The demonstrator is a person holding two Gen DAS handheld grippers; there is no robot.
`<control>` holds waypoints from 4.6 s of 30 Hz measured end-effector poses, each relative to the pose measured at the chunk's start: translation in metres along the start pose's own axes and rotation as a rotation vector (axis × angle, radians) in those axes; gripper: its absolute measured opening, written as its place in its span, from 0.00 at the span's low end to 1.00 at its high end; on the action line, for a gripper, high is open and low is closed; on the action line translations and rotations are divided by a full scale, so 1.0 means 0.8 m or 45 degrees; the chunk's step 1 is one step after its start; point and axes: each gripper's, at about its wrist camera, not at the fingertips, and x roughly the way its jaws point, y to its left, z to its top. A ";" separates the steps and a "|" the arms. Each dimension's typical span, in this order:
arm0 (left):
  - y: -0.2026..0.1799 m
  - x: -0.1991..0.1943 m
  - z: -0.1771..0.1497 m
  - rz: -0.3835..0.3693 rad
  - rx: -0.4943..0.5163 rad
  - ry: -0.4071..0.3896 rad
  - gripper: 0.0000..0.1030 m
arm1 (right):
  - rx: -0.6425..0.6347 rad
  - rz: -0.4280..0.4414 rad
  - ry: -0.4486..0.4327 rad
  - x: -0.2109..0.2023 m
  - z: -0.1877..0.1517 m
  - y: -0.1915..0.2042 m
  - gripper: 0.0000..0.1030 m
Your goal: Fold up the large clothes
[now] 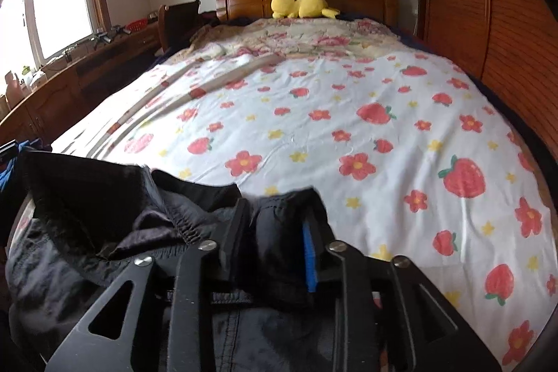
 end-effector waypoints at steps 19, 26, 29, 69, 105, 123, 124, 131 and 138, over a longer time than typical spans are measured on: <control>-0.026 -0.023 -0.070 -0.155 -0.046 0.022 0.57 | -0.088 -0.106 0.205 0.042 -0.034 0.005 0.41; -0.038 -0.027 -0.076 -0.190 -0.038 0.019 0.57 | 0.127 -0.089 0.423 0.109 -0.042 -0.059 0.41; -0.041 -0.034 -0.081 -0.192 -0.018 0.020 0.57 | 0.158 -0.060 0.432 0.120 -0.045 -0.063 0.41; -0.050 -0.040 -0.086 -0.218 0.036 0.026 0.57 | -0.087 -0.214 0.052 0.037 0.013 0.014 0.40; -0.062 -0.057 -0.100 -0.271 0.077 0.055 0.57 | -0.325 0.151 0.268 -0.014 -0.093 0.152 0.40; -0.111 -0.060 -0.118 -0.340 0.153 0.119 0.57 | -0.292 0.126 0.367 -0.107 -0.202 0.134 0.41; -0.114 -0.059 -0.120 -0.337 0.163 0.122 0.57 | -0.291 0.104 0.357 -0.114 -0.200 0.129 0.41; -0.120 -0.056 -0.122 -0.358 0.201 0.154 0.57 | -0.197 -0.091 0.300 -0.150 -0.198 0.062 0.41; -0.124 -0.047 -0.123 -0.348 0.243 0.209 0.57 | -0.100 -0.235 0.302 -0.156 -0.204 0.013 0.41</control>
